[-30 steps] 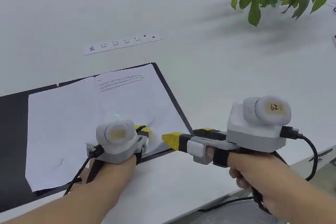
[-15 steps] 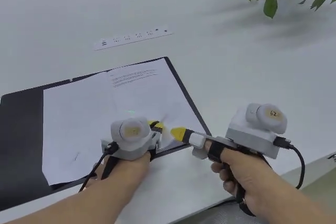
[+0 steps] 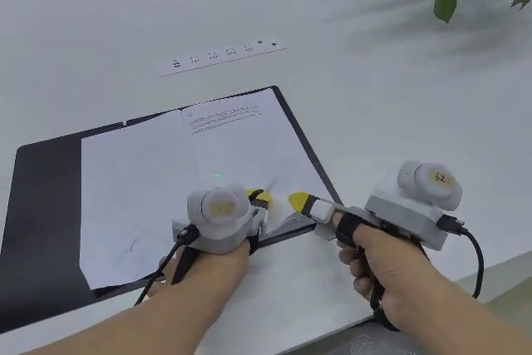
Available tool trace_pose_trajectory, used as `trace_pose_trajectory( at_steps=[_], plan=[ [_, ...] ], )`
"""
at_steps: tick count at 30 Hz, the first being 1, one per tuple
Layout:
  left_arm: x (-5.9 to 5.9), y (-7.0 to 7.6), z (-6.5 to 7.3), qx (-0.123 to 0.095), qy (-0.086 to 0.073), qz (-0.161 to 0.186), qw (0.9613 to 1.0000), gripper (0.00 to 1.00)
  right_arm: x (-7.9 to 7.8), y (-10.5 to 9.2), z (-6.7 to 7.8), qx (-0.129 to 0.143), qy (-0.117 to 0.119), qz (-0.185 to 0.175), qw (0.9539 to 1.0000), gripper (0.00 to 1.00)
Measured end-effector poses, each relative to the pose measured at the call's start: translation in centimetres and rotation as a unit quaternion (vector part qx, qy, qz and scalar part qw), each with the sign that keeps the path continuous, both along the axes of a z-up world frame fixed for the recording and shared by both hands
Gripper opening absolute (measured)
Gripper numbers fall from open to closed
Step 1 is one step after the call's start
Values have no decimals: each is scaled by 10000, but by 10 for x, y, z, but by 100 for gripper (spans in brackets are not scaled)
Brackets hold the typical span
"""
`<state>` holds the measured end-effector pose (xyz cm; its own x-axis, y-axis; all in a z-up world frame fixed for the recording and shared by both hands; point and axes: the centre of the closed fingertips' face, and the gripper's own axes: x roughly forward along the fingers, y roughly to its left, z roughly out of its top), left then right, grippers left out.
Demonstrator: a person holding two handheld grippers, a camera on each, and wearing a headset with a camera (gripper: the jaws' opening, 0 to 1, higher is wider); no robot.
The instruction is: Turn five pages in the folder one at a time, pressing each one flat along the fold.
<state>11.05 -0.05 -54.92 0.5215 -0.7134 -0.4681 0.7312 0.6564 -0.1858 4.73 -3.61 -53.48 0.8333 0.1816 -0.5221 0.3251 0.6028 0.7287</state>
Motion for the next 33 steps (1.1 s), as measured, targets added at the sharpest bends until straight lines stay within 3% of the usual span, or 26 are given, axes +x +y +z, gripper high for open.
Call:
trace_pose_trajectory(
  at_steps=[6, 10, 12, 13, 16, 20, 23, 27, 33],
  plan=[
    [0, 0, 0, 4, 10, 8, 10000, 2, -2, -8, -7, -13, 135, -244, 9996, 0],
    [0, 0, 0, -12, 16, 13, 10000, 2, -3, -6, -4, -98, 96, -252, 9996, 0],
    [-1, -1, 1, -227, 205, 89, 9995, 4, -3, -7, 0, -192, 11, -271, 9994, 0],
    [-1, 0, 3, -230, 299, 60, 9993, 4, -3, -8, 4, -228, -48, -266, 9994, 0],
    [-6, 3, 7, -220, 498, -63, 9985, 12, -2, -7, 11, -374, -187, -165, 9990, 0],
    [-12, 24, 10, -28, 611, -122, 9981, 18, -2, -3, 21, -564, -310, -17, 9979, 0],
    [-16, 38, 19, 18, 470, -203, 9987, 33, -2, 1, 31, -743, -434, 94, 9962, 0],
    [-18, 63, 33, 69, 156, -217, 9996, 34, 0, 8, 50, -1054, -650, 276, 9919, 0],
    [-19, 102, 54, -46, -63, -2, 10000, 39, 4, 21, 78, -1280, -950, 468, 9861, 0]
  ],
)
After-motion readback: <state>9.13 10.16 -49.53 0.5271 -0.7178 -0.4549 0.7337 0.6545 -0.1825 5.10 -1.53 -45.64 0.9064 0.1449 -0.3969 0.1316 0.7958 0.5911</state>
